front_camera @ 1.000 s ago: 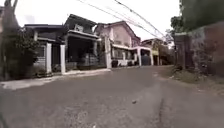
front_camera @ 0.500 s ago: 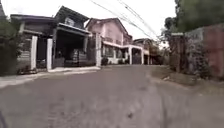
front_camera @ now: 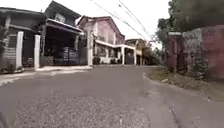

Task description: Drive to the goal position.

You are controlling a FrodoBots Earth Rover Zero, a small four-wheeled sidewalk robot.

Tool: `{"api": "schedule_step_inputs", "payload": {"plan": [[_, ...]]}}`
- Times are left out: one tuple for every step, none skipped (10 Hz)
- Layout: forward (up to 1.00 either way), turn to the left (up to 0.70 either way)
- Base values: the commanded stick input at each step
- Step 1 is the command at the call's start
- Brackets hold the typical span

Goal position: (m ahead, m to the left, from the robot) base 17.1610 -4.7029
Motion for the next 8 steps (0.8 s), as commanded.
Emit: {"api": "schedule_step_inputs", "payload": {"plan": [[0.85, -0.15], [0.85, 0.09], [0.85, 0.09], [0.85, 0.09], [0.85, 0.09], [0.85, 0.09], [0.85, 0.09], [0.85, 0.09]]}}
